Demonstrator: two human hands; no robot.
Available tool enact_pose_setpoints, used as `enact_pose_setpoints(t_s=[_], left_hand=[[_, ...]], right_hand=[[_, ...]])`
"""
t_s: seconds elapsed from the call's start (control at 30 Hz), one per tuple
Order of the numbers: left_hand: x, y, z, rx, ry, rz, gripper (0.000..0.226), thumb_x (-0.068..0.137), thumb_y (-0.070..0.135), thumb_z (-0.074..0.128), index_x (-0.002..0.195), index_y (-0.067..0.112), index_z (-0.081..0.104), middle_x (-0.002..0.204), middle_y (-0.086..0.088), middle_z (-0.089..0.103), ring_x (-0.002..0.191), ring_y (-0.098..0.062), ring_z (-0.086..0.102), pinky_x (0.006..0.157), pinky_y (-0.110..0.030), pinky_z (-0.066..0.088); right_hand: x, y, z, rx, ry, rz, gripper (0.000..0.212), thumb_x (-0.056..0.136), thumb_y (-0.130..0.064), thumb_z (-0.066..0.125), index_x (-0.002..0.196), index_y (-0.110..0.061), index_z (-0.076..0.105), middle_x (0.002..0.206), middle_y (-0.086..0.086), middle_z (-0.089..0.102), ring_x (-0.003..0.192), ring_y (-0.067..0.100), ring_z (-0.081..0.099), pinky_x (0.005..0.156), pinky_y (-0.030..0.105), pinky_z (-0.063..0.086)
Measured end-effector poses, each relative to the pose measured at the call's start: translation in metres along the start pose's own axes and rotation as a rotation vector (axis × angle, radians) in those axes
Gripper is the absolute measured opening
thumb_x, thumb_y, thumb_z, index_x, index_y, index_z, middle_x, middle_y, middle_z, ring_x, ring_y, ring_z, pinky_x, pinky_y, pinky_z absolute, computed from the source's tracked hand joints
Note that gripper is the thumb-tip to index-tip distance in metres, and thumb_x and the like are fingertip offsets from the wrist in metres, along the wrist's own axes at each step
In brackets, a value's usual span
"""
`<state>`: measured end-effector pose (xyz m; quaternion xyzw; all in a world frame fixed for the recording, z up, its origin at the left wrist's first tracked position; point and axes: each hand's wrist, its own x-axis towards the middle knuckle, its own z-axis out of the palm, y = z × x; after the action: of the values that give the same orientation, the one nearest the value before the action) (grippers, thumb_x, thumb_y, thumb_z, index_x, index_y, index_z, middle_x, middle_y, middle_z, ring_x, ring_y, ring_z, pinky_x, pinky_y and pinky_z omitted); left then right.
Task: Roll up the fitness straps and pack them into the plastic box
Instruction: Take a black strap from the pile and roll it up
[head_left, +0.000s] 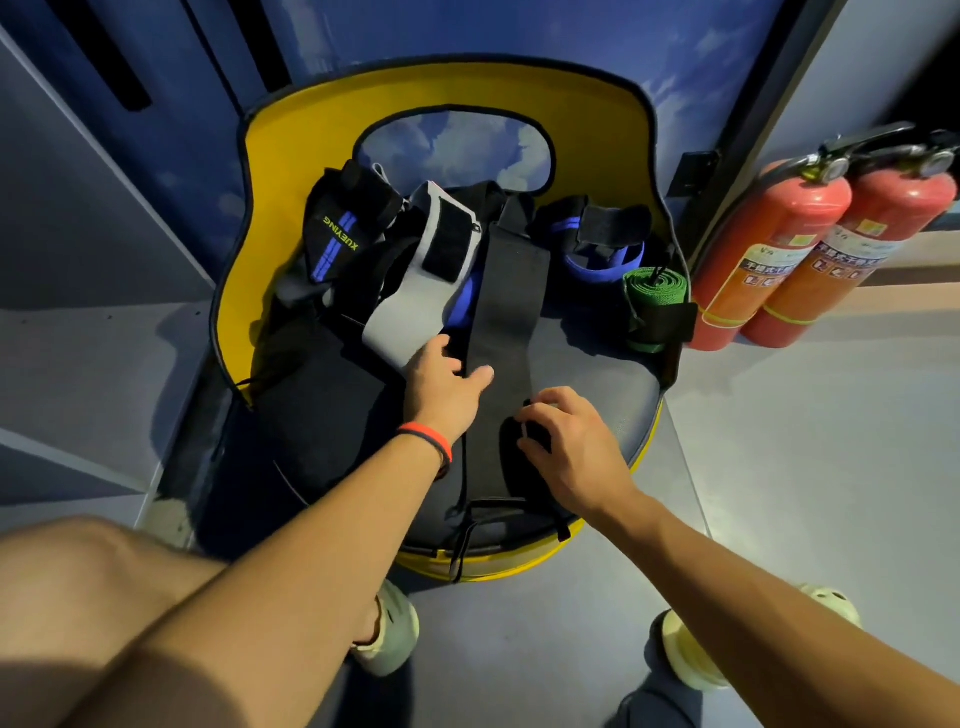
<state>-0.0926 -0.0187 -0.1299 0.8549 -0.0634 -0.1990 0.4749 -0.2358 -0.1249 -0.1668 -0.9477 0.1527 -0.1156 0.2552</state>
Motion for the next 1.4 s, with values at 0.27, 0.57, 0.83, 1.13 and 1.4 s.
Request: enact_pose_setpoints(t_s=[0.27,0.57,0.83,1.13,1.4], left_hand=[[-0.071,-0.036,-0.02,0.503,-0.101,0.146,0.018,0.091,0.04,0.068,0.1,0.029,0.057,0.105,0.005,0.049,0.091,-0.022,0.059,0.071,-0.034,0.046],[-0.107,-0.062,-0.024,0.466,-0.118,0.276,0.024,0.092,0.021,0.07,0.109,0.031,0.058,0.118,0.01,0.044,0.09,-0.01,0.059,0.067,-0.023,0.044],[-0.115,-0.071,-0.037,0.227,-0.177,0.348,0.01,0.085,0.031,0.077,0.089,0.028,0.069,0.106,0.013,0.052,0.094,-0.006,0.061,0.077,-0.013,0.052],[-0.125,-0.087,-0.033,0.873,-0.043,0.951,0.03,0.079,0.032,0.082,0.1,0.026,0.062,0.102,0.007,0.058,0.095,-0.016,0.058,0.063,-0.031,0.055],[-0.116,-0.085,-0.033,0.752,-0.022,0.889,0.016,0.086,0.024,0.075,0.092,0.027,0.061,0.094,0.01,0.056,0.083,-0.013,0.058,0.046,-0.029,0.046]], right_hand=[[-0.025,-0.002,-0.011,-0.023,-0.079,-0.087,0.024,0.1,-0.038,0.06,0.113,-0.019,0.067,0.1,-0.001,0.053,0.081,0.023,0.06,0.066,0.04,0.055],[-0.077,-0.014,-0.019,0.022,-0.208,-0.066,0.051,0.09,-0.063,0.063,0.131,-0.034,0.056,0.117,-0.008,0.044,0.088,0.013,0.06,0.071,0.031,0.055],[-0.085,-0.012,0.003,-0.002,-0.07,-0.179,0.02,0.098,-0.03,0.061,0.11,-0.02,0.073,0.104,-0.002,0.056,0.075,0.022,0.062,0.057,0.037,0.055],[-0.084,-0.011,0.001,-0.087,-0.052,-0.21,0.018,0.1,-0.033,0.061,0.109,-0.024,0.073,0.103,-0.004,0.058,0.073,0.019,0.063,0.052,0.033,0.055],[-0.085,-0.004,0.003,-0.151,-0.008,-0.306,0.029,0.102,-0.035,0.047,0.115,-0.021,0.068,0.103,-0.001,0.06,0.085,0.023,0.061,0.052,0.038,0.053]])
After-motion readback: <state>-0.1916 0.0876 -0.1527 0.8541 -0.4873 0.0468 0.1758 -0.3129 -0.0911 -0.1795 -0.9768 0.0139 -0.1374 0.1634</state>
